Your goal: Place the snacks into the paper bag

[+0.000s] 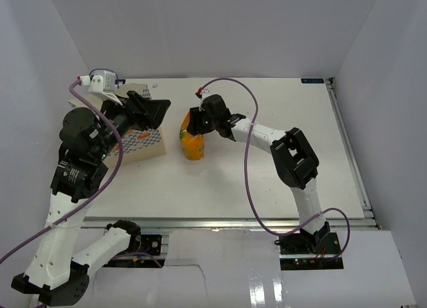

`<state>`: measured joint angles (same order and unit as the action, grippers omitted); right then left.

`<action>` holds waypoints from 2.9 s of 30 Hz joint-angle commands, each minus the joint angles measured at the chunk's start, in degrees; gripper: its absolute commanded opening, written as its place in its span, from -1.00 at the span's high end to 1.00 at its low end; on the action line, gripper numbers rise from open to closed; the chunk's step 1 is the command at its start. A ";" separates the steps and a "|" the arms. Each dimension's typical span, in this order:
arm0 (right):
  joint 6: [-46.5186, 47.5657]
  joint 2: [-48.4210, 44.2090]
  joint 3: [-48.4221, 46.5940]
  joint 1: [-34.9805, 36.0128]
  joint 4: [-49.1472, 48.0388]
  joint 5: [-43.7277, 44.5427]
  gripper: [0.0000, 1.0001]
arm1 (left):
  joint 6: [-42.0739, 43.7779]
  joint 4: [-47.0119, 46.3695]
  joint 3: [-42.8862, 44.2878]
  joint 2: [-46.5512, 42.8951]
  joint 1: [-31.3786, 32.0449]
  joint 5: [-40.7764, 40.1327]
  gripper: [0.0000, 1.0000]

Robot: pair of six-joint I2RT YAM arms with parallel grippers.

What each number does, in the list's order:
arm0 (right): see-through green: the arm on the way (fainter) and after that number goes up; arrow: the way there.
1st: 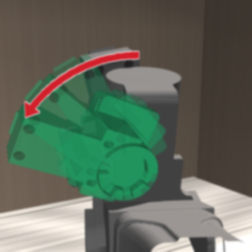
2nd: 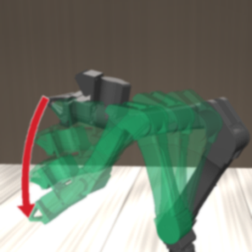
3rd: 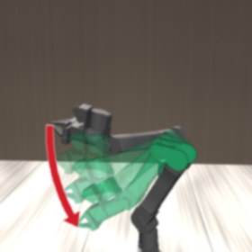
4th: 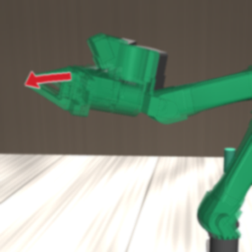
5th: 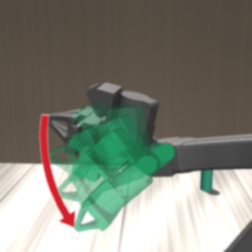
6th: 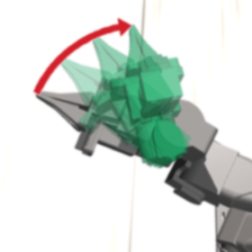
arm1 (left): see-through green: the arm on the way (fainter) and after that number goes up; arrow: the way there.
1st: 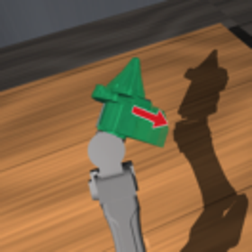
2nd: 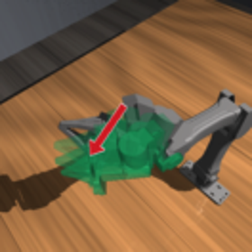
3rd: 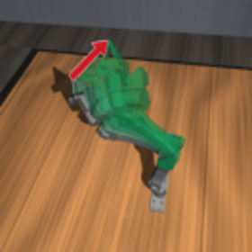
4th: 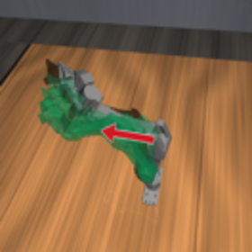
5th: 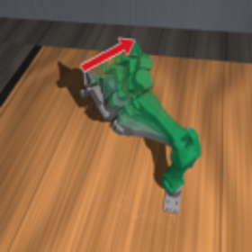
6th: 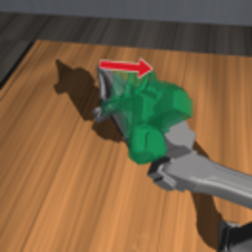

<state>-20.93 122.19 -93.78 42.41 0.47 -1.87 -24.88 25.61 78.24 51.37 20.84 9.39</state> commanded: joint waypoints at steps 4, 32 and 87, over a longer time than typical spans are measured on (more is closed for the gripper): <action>-3.07 -2.74 2.98 -3.11 -2.13 -16.81 0.36 | 0.27 3.40 1.56 -2.51 0.08 -2.71 -0.79; 15.99 -5.65 -38.14 1.79 -15.23 -31.19 0.85 | 3.26 3.92 4.73 -12.26 0.08 -4.38 -0.84; 25.59 6.57 -40.79 13.67 -31.95 -10.87 -0.49 | -0.43 3.57 -2.12 -16.74 0.08 -2.36 -0.86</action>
<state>2.85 134.04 -132.55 56.97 -32.47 -12.16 -25.34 29.23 76.82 34.96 20.84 6.81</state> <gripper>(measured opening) 0.734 0.923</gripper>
